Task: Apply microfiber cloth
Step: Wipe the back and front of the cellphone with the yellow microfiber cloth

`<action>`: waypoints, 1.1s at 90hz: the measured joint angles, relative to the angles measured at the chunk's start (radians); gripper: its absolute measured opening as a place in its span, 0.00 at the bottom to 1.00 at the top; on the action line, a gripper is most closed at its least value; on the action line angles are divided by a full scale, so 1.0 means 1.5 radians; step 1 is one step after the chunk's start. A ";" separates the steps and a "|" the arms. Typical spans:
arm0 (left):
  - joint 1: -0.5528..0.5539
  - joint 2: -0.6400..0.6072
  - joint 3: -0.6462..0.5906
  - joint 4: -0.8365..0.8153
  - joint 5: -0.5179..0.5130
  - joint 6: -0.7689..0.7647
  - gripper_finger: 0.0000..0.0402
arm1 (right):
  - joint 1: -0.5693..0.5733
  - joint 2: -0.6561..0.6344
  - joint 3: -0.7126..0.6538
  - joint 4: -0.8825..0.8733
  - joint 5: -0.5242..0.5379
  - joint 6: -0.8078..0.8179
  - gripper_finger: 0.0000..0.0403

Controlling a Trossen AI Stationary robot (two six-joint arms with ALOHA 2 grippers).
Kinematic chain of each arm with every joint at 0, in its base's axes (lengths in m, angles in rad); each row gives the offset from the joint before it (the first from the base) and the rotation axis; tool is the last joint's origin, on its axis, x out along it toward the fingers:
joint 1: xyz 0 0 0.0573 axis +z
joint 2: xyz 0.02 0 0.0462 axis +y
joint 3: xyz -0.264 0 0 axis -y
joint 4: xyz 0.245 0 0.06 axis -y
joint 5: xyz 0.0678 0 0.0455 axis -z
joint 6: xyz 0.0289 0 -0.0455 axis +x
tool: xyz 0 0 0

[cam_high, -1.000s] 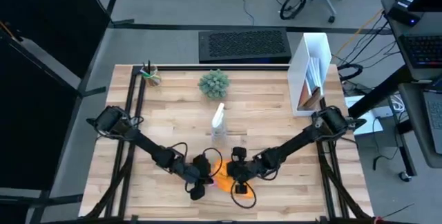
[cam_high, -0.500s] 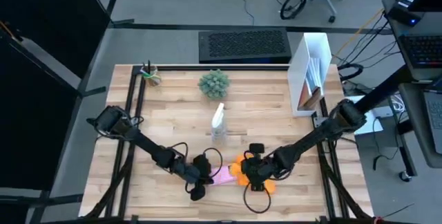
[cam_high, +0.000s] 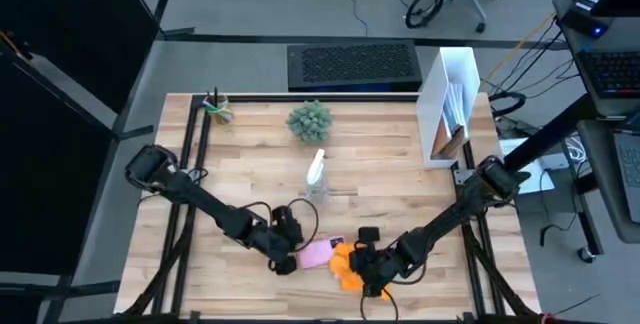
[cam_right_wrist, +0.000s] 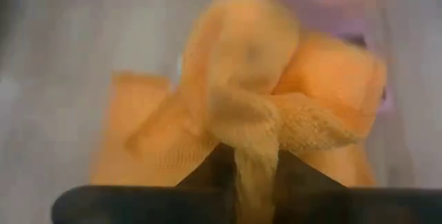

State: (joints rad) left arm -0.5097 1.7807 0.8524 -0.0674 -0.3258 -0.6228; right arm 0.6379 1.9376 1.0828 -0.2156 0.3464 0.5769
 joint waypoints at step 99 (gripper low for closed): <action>0.013 0.037 0.046 0.212 0.091 0.131 0.02 | -0.040 -0.116 0.000 0.066 0.102 -0.132 0.03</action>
State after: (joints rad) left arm -0.4898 1.8368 0.9213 0.2502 -0.1891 -0.4256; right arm 0.5777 1.7637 1.0832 -0.1170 0.4990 0.3791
